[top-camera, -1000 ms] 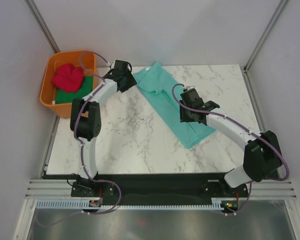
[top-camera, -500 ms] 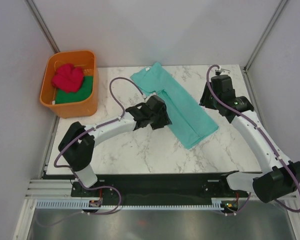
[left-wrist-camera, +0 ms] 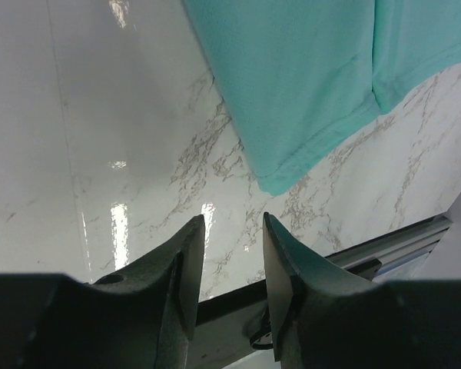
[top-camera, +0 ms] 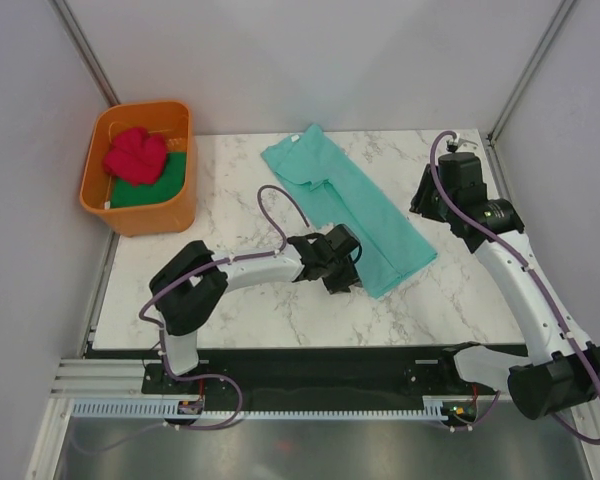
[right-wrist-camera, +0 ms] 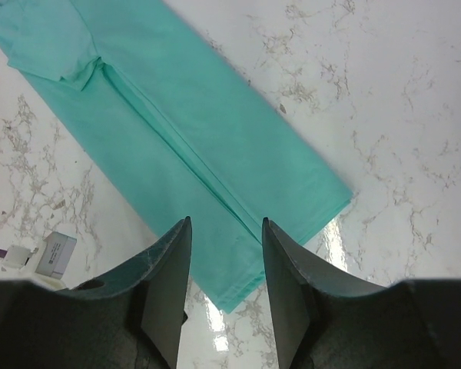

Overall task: Fold and stack the t-shirts
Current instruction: Fold the tshirt

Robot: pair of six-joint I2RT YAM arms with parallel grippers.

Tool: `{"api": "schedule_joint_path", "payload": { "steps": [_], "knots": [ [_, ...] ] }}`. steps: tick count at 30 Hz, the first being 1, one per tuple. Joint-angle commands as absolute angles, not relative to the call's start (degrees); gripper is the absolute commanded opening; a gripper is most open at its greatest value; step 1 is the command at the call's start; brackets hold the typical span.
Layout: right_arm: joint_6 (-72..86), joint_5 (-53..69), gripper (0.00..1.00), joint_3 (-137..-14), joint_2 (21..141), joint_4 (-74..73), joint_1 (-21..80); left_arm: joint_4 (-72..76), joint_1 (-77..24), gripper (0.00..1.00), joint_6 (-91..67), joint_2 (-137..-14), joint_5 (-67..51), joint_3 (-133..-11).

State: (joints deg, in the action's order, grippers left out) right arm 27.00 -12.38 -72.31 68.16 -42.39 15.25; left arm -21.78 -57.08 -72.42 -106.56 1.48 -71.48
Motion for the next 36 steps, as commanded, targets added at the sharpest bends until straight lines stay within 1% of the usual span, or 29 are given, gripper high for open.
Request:
{"api": "schedule_joint_path", "payload": {
  "steps": [1, 5, 15, 16, 17, 29, 33, 36],
  "knots": [
    [27.2, -13.3, 0.5, -71.8, 66.6, -43.0, 14.9, -21.4, -57.8, 0.44, -77.5, -107.7, 3.0, -73.4],
    [27.0, -14.1, 0.5, -71.5, 66.6, -42.9, 14.9, -21.3, -58.1, 0.44, -76.2, -111.2, 2.7, -76.0],
    [26.5, -15.1, 0.5, -70.6, 65.2, -42.7, 14.7, -21.2, -59.6, 0.44, -76.0, -115.3, 2.5, -78.6],
    [26.5, -15.1, 0.5, -70.6, 65.2, -42.7, 14.5, -21.3, -59.7, 0.45, -76.1, -115.8, 2.4, -78.8],
    [26.5, -15.2, 0.5, -70.6, 65.1, -42.7, 14.6, -21.3, -59.8, 0.48, -76.2, -116.2, 1.9, -79.1],
    [26.2, -15.5, 0.5, -69.9, 64.5, -42.4, 14.4, -21.3, -60.5, 0.49, -77.1, -118.0, 3.1, -80.4],
    [26.2, -15.4, 0.5, -69.5, 64.4, -42.2, 14.3, -21.4, -60.6, 0.48, -77.0, -119.4, 2.8, -81.0],
    [26.2, -15.5, 0.5, -69.3, 64.1, -42.2, 14.2, -21.4, -60.6, 0.45, -76.9, -119.7, 2.8, -80.6]
  ]
}}
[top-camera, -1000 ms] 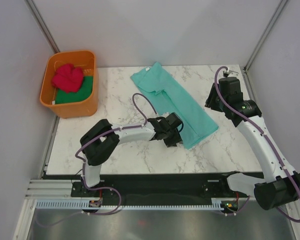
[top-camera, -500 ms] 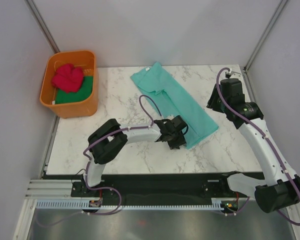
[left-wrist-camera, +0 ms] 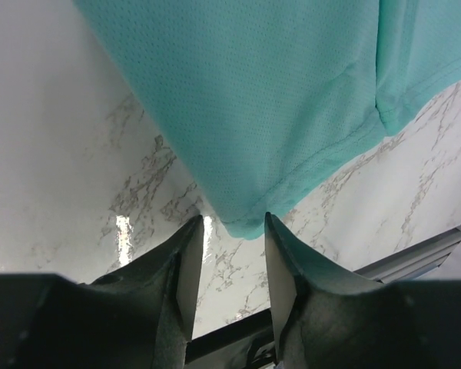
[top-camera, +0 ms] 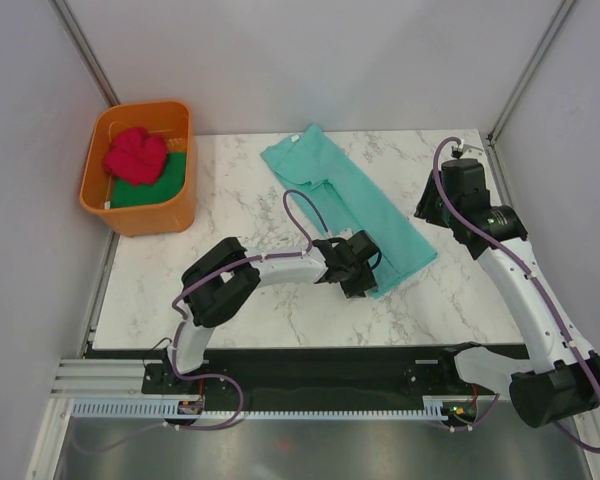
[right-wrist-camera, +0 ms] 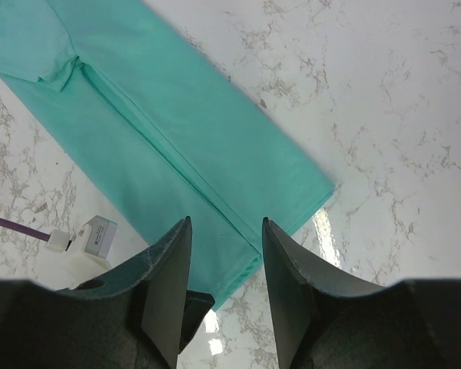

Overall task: Fold and stack the t-shirts
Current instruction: Fold the tshirt

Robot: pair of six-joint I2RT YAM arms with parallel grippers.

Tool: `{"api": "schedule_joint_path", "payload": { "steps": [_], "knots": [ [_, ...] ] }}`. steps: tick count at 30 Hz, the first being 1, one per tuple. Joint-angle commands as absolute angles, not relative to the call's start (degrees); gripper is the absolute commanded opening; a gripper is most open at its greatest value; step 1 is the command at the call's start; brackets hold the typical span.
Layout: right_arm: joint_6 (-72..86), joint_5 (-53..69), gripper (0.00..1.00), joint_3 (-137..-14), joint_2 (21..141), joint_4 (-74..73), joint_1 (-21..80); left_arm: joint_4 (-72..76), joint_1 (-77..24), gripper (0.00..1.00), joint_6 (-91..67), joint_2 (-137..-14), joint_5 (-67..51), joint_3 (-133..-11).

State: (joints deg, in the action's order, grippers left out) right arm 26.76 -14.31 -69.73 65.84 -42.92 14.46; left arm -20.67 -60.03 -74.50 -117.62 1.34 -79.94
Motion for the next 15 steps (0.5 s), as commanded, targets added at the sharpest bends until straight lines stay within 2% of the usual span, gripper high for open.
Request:
{"api": "schedule_joint_path", "payload": {
  "steps": [1, 3, 7, 11, 12, 15],
  "knots": [
    [26.2, -15.4, 0.5, -69.1, 64.1, -42.2, 14.2, -21.4, -60.6, 0.42, -76.7, -119.8, 2.8, -80.4],
    [26.3, -15.4, 0.5, -69.0, 63.7, -42.3, 14.2, -21.4, -60.6, 0.37, -75.8, -119.7, 3.1, -80.3],
    [26.3, -15.2, 0.5, -68.7, 63.5, -42.3, 14.2, -21.5, -60.5, 0.18, -74.3, -118.9, 3.5, -79.5],
    [25.9, -13.2, 0.5, -68.3, 63.5, -42.3, 14.2, -21.5, -60.5, 0.18, -72.5, -116.5, 3.4, -77.2],
    [25.8, -12.5, 0.5, -67.9, 63.6, -42.3, 14.2, -21.6, -60.4, 0.02, -70.1, -115.5, 3.3, -76.2],
    [25.1, -9.1, 0.5, -66.2, 63.6, -42.2, 14.2, -22.0, -60.4, 0.02, -68.2, -109.7, 3.6, -69.6]
  ]
}}
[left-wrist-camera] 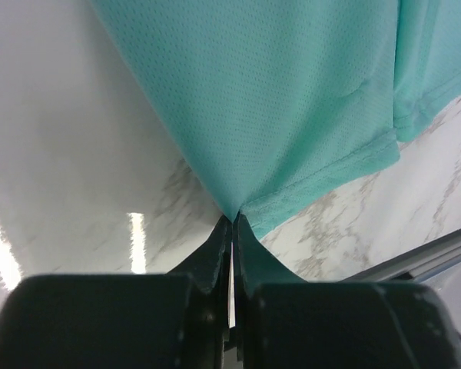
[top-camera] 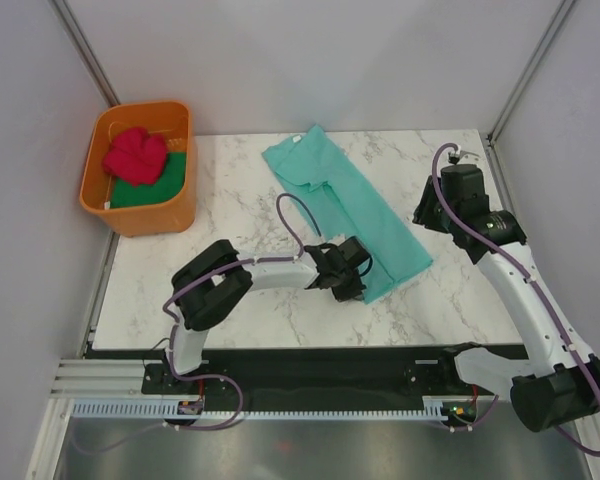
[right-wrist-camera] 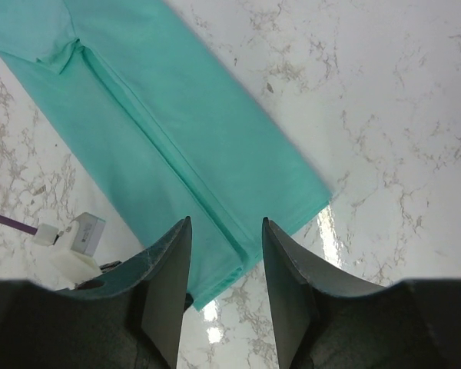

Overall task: Fold and stack the t-shirts
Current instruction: Fold the tshirt

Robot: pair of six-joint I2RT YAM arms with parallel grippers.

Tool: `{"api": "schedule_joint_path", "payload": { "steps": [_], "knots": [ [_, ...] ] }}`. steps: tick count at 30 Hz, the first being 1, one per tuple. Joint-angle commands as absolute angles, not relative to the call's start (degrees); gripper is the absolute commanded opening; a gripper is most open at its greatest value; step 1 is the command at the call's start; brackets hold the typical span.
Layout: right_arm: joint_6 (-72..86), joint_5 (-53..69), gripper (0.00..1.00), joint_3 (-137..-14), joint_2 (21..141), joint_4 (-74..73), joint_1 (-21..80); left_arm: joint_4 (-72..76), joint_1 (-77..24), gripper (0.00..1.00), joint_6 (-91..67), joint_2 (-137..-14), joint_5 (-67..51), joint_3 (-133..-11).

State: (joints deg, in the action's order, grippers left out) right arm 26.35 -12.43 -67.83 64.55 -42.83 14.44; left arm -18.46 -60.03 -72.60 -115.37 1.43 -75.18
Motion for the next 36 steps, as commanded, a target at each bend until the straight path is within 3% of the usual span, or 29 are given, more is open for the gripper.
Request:
{"api": "schedule_joint_path", "payload": {
  "steps": [1, 7, 16, 23, 24, 25, 31, 32, 36],
  "knots": [
    [25.0, -8.1, 0.5, -65.6, 63.5, -42.3, 14.3, -21.9, -60.4, 0.02, -67.8, -107.9, 3.2, -65.4],
    [25.1, -0.2, 0.51, -58.9, 63.7, -40.4, 14.3, -22.3, -60.4, 0.02, -67.0, -95.9, 0.4, -49.0],
    [29.6, 7.8, 0.51, -43.3, 62.0, -32.0, 17.4, -24.5, -56.4, 0.02, -65.9, -86.8, -1.9, -35.5],
    [34.5, 6.3, 0.5, -35.7, 62.9, -28.6, 23.0, -25.1, -49.4, 0.02, -65.9, -79.8, -2.5, -32.3],
    [34.7, 6.2, 0.5, -34.8, 62.9, -28.0, 23.5, -28.4, -47.8, 0.03, -59.7, -79.5, -1.1, -32.2],
    [34.9, 6.2, 0.5, -34.5, 63.0, -27.6, 23.7, -28.6, -47.2, 0.07, -59.0, -79.1, -1.3, -32.4],
    [35.5, 6.2, 0.5, -31.3, 63.8, -25.7, 24.9, -28.7, -46.1, 0.07, -59.0, -76.2, -1.3, -36.3],
    [35.7, 6.5, 0.5, -30.8, 63.7, -25.4, 25.0, -30.5, -45.9, 0.54, -55.4, -75.9, -1.8, -37.1],
    [36.2, 10.5, 0.5, -28.5, 62.8, -22.7, 25.0, -30.9, -42.6, 0.63, -52.8, -73.8, -2.5, -40.9]
  ]
}}
